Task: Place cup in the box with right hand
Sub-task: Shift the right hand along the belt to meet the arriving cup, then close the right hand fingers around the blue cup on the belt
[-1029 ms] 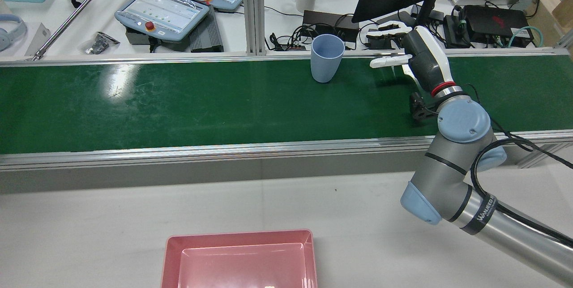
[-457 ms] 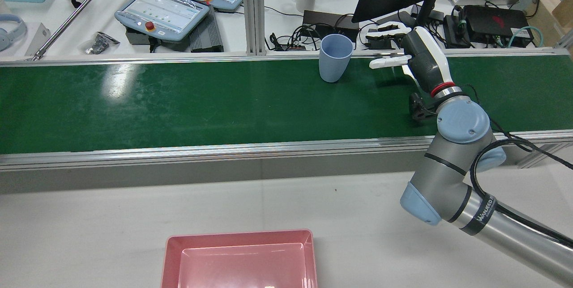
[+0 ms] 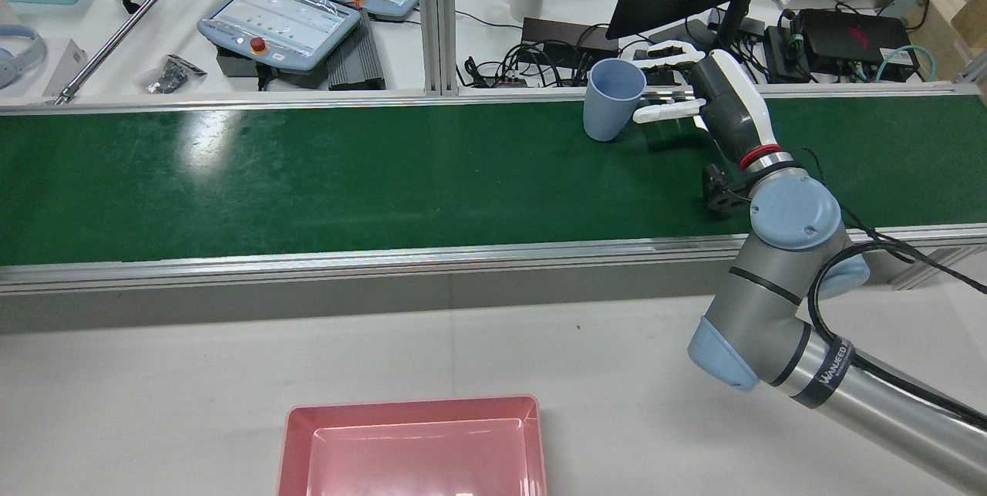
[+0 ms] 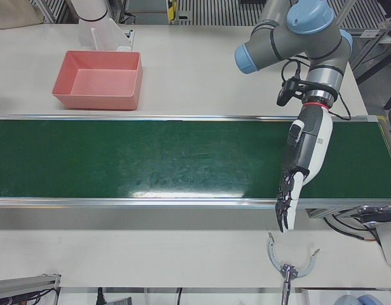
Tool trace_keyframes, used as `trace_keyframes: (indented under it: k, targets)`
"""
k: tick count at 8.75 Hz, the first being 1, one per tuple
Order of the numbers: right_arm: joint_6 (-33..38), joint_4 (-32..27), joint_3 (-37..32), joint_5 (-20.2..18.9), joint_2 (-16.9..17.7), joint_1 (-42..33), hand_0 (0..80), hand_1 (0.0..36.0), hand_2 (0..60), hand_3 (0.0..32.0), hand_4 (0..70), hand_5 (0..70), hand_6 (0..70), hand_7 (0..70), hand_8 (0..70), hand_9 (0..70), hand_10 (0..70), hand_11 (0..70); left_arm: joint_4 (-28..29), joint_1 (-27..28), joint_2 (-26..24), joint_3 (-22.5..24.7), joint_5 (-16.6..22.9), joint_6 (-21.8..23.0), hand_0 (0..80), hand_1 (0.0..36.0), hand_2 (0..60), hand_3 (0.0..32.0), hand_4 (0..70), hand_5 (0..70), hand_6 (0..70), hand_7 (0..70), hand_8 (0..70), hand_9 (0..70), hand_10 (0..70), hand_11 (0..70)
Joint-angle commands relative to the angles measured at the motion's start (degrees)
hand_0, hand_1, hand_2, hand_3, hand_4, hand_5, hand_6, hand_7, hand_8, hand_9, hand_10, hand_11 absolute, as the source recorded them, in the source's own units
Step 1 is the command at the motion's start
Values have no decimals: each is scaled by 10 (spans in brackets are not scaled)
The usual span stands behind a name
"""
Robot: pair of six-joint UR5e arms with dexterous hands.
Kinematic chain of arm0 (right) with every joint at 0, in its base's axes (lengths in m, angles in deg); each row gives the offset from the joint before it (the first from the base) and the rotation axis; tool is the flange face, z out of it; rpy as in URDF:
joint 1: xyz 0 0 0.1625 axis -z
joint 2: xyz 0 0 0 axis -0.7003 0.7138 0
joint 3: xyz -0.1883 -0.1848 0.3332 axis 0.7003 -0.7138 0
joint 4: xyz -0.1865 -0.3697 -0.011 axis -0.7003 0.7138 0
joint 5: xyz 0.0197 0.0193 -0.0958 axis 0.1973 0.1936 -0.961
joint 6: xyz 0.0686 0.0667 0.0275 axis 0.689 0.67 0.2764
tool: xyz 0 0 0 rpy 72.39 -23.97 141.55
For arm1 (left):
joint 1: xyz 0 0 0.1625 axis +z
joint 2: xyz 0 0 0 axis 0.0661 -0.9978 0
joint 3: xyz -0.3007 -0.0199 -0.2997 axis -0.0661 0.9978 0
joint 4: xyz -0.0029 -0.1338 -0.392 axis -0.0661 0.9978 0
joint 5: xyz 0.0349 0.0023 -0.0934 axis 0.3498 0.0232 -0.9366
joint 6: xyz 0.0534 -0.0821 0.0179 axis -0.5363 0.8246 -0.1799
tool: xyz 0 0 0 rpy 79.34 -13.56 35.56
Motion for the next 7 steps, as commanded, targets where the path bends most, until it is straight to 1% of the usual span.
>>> trace_keyframes:
  k: [1,3,6,7]
  targets:
    - [0,0,0,0,0,0,479,0,0,78,427,9,61,411,40,130,0,0,0,0,0,0,0,0,0,0,0,0,0,0,0,0,0,0,0,0]
    - [0,0,0,0,1,0,479,0,0,74,438,8,61,411,40,130,0,0,0,0,0,0,-1,0,0,0,0,0,0,0,0,0,0,0,0,0]
    - [0,1,0,1,3,0,479,0,0,76,431,9,61,407,41,132,0,0,0,0,0,0,0,0,0,0,0,0,0,0,0,0,0,0,0,0]
    - [0,2,0,1,3,0,478,0,0,80,416,9,60,400,44,134,0,0,0,0,0,0,0,0,0,0,0,0,0,0,0,0,0,0,0,0]
